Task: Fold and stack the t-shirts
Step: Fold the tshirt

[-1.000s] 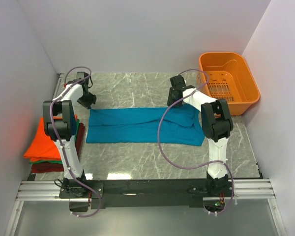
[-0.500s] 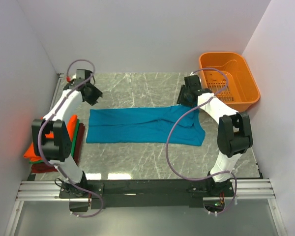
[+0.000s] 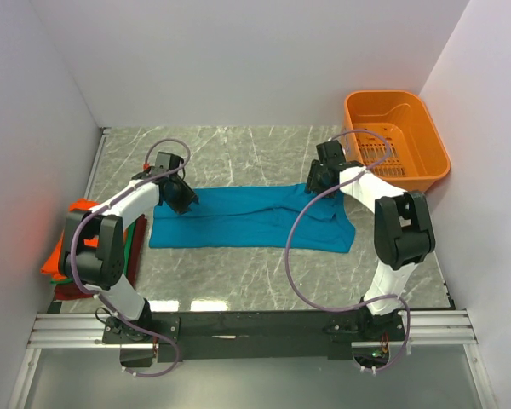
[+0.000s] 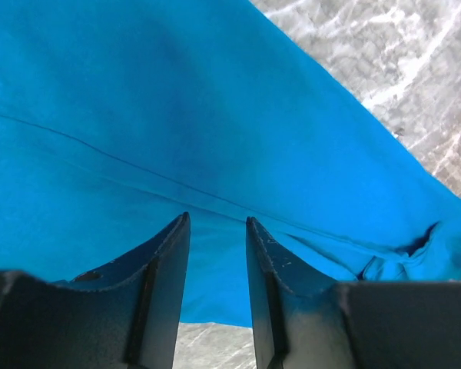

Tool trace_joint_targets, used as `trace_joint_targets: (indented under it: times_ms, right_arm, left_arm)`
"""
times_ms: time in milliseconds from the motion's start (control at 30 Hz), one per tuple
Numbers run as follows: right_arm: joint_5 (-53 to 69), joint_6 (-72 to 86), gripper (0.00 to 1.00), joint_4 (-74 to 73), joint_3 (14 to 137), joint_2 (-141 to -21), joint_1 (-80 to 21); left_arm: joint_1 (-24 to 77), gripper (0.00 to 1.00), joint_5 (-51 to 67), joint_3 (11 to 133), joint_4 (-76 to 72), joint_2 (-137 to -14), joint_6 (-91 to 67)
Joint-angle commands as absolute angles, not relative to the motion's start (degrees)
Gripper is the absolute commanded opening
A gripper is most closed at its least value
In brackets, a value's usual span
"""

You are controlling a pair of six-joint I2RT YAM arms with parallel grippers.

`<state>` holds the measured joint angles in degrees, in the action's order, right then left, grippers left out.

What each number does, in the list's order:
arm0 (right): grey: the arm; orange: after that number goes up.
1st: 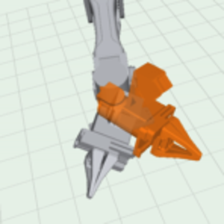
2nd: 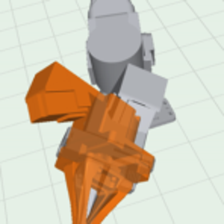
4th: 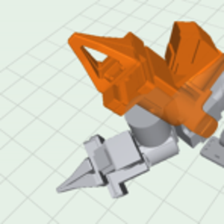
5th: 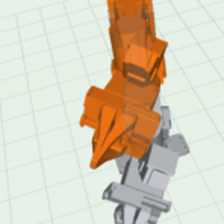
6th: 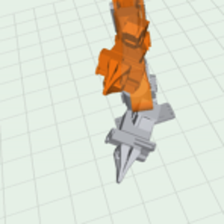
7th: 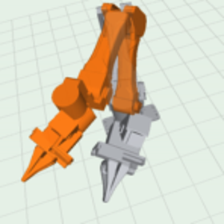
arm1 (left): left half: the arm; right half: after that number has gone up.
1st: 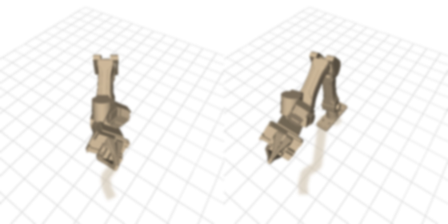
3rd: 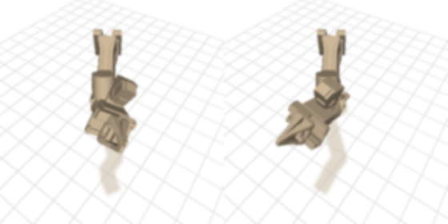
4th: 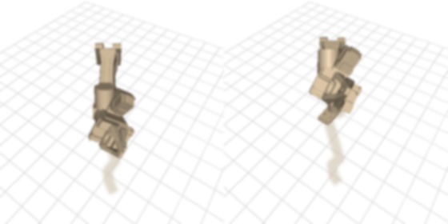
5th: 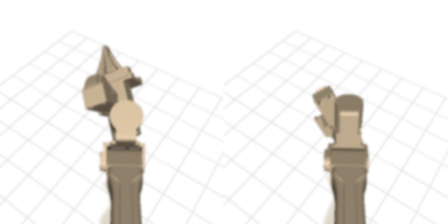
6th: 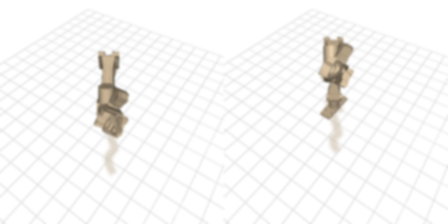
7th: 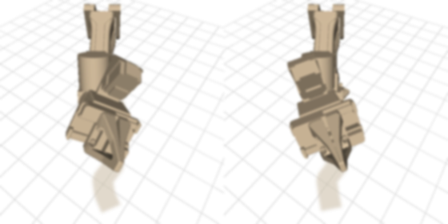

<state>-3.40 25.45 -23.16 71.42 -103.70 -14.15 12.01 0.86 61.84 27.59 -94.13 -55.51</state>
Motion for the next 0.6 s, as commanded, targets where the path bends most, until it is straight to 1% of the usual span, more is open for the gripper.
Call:
trace_joint_targets:
  times_ms: [0, 233, 300, 333, 367, 467, 500, 533, 567]
  right_arm:
    - [-4.04, 24.87, 0.55, -22.15, 70.49, -104.85, -14.33]
    - [-2.90, 25.14, 0.57, -21.19, 69.79, -105.91, -14.33]
    - [-2.46, 25.22, 0.55, -21.18, 69.44, -105.65, -14.33]
    - [-1.94, 25.40, 0.53, -20.83, 69.09, -105.30, -14.33]
    - [-1.50, 25.57, 0.48, -20.66, 68.39, -104.42, -14.24]
    - [-0.18, 25.84, 0.40, -19.78, 66.46, -102.40, -14.33]
    - [1.13, 26.01, 0.34, -19.43, 65.92, -101.96, -14.24]
    - [1.93, 26.19, 0.31, -18.81, 65.40, -101.52, -14.24]
    - [2.98, 26.54, 0.26, -18.55, 64.52, -100.82, -14.33]
  left_arm:
    - [12.66, 0.40, 2.72, 61.26, 23.38, -93.51, -56.16]
    - [12.83, 0.39, 2.55, 61.26, 23.56, -93.60, -55.81]
    - [12.83, 0.39, 2.81, 60.91, 23.47, -93.52, -55.81]
    - [12.83, 0.39, 2.81, 60.91, 23.38, -93.43, -55.90]
    - [12.83, 0.39, 2.81, 60.56, 23.29, -93.43, -55.81]
    - [12.83, 0.39, 2.55, 60.47, 23.64, -93.25, -55.72]
    - [12.83, 0.38, 2.46, 60.47, 23.64, -93.08, -55.72]
    - [12.83, 0.38, 2.29, 60.56, 23.73, -92.99, -55.64]
    - [12.83, 0.38, 2.29, 60.64, 23.90, -92.73, -55.63]
